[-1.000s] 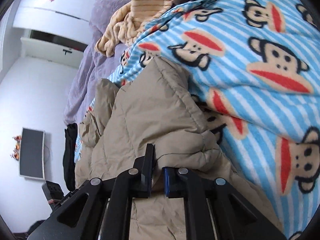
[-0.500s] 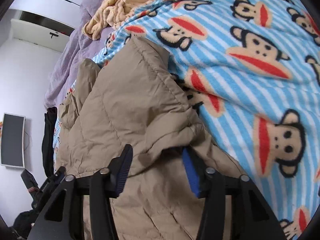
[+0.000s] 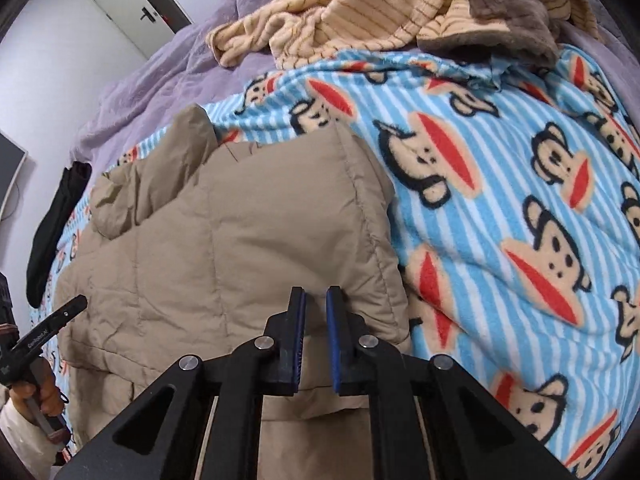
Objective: Fold large clothes
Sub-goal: 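Open both tools and lift them off the folded jacket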
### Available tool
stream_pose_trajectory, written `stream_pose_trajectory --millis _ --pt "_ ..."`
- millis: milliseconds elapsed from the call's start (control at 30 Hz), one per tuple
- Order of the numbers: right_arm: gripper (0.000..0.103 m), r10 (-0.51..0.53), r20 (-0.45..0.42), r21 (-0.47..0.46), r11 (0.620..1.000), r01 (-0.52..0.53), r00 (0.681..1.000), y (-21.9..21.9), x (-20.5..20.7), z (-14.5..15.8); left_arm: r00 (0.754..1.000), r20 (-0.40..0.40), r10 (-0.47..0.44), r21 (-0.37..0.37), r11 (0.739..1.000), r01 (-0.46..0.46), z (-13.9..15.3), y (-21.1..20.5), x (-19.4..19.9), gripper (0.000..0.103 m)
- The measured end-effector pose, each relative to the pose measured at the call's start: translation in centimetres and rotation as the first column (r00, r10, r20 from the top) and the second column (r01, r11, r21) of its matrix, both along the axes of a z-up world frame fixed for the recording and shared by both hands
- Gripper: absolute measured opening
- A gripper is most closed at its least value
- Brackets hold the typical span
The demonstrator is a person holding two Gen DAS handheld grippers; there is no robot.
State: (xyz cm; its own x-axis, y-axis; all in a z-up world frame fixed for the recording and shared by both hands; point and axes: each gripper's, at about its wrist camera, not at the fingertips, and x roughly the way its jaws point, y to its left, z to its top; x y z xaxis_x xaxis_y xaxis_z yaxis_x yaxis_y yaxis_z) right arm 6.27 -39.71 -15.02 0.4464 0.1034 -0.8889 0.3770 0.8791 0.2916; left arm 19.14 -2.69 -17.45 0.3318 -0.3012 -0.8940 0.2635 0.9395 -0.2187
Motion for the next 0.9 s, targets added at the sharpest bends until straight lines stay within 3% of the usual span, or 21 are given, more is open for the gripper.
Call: stream_pose_trajectory --millis 167,300,633,900 --pt "0.008 -0.033 -0.015 0.046 0.998 0.034 0.999 -1.2 -0.2 -2.8 0.999 0.020 -0.028 0.035 0.999 0.027 -0.9 -1.0 -0.2 0.049" --pt "0.008 -0.043 -0.023 0.027 0.999 0.044 0.999 -1.1 -0.1 -3.4 0.999 0.030 -0.025 0.062 0.998 0.023 -0.4 -1.1 -0.4 0.049" --pt "0.013 -0.060 -0.029 -0.012 0.998 0.060 0.998 0.1 -2.1 -0.5 0.999 0.035 0.014 0.122 0.992 -0.018 2.6 0.7 -2.7 0.049" --pt "0.013 -0.096 -0.035 0.055 0.994 0.097 0.995 0.6 -6.2 1.7 1.000 0.011 -0.003 0.157 0.988 0.002 4.2 1.2 -6.0 0.049"
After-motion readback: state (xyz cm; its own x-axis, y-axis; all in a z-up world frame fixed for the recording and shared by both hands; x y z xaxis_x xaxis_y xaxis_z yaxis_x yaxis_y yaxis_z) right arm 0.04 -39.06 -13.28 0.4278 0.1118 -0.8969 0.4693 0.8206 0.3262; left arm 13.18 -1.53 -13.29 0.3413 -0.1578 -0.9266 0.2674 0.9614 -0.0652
